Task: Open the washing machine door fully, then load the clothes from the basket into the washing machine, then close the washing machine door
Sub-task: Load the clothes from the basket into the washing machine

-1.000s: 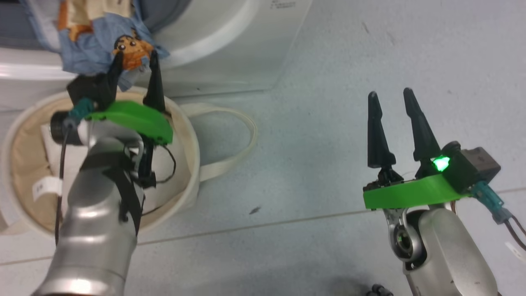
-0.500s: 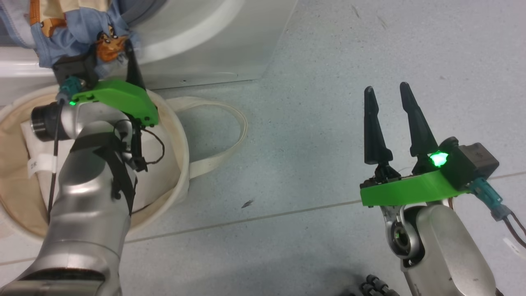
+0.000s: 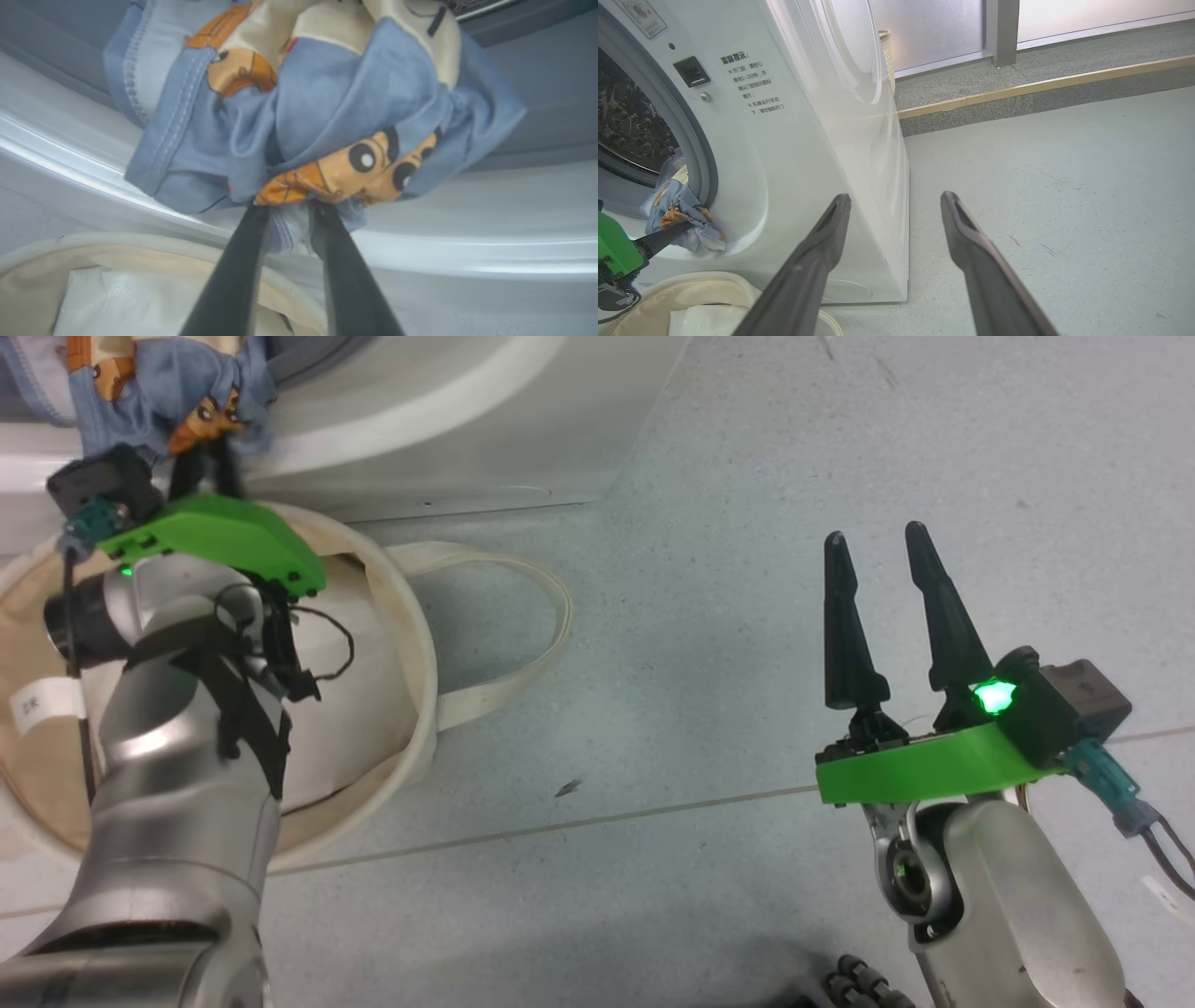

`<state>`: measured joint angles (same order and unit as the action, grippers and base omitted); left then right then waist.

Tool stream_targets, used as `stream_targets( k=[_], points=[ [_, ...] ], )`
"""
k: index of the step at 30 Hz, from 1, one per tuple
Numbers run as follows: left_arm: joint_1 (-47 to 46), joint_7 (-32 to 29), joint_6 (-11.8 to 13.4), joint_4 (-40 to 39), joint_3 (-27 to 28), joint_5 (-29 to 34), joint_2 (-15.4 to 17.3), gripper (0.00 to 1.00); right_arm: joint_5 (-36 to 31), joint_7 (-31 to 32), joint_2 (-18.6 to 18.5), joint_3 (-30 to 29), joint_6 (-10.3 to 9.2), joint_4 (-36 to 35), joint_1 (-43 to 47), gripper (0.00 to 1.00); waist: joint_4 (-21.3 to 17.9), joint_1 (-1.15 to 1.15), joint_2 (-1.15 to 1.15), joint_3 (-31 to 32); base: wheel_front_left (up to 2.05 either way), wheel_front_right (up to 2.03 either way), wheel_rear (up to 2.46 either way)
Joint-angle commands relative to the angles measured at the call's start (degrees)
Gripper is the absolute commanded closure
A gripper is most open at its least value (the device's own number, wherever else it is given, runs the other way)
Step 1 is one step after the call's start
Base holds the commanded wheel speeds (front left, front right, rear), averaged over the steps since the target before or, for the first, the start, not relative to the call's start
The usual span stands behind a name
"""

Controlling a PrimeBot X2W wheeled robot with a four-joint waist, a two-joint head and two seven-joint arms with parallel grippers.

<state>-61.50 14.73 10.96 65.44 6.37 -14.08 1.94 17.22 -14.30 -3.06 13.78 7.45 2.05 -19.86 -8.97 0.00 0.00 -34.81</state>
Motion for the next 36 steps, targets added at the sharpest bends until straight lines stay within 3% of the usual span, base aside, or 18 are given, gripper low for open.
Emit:
stream_targets(
  k=[1, 7, 14, 20, 30, 36],
  points=[
    [-0.65, 0.27, -0.29, -1.86, 1.09, -0.12, 1.86, 1.0, -0.26, -0.7, 0.18, 1.14, 0.03, -1.77, -0.28, 0.0, 0.17, 0.0, 0.0, -0.06, 0.0, 0.0, 0.0],
    [0.09, 0.27, -2.81, -6.4, 3.33, -0.57, 2.37, 1.0, -0.41, -0.7, 0.18, 1.07, 0.03, -1.49, -0.39, 0.0, 0.88, 0.0, 0.0, 0.71, 0.0, 0.0, 0.0],
    [4.01, 0.27, -4.38, -21.58, 9.52, 0.73, 2.29, 1.0, -0.32, -0.7, 0.18, 1.39, 0.03, -1.04, 0.15, 0.0, 1.87, 0.0, 0.0, 2.67, 0.0, 0.0, 0.0],
    [4.0, 0.27, -6.04, -29.93, 13.78, 3.26, 1.76, 1.0, -0.27, -0.7, 0.18, 2.18, 0.03, -1.21, 0.22, 0.0, 1.88, 0.0, 0.0, 2.53, 0.0, 0.0, 0.0],
    [-3.0, 0.27, -7.77, -30.45, 15.03, 8.26, 3.14, 1.0, -0.24, -0.7, 0.18, 2.66, 0.03, -1.84, -0.64, 0.0, 0.12, 0.0, 0.0, -2.56, 0.0, 0.0, 0.0],
    [-13.97, 0.27, -7.44, -34.56, 15.27, 10.02, 5.74, 1.0, -0.14, -0.7, 0.18, 3.2, 0.03, -3.77, -2.54, 0.0, -1.4, 0.0, 0.0, -8.31, 0.0, 0.0, 0.0]
  ],
)
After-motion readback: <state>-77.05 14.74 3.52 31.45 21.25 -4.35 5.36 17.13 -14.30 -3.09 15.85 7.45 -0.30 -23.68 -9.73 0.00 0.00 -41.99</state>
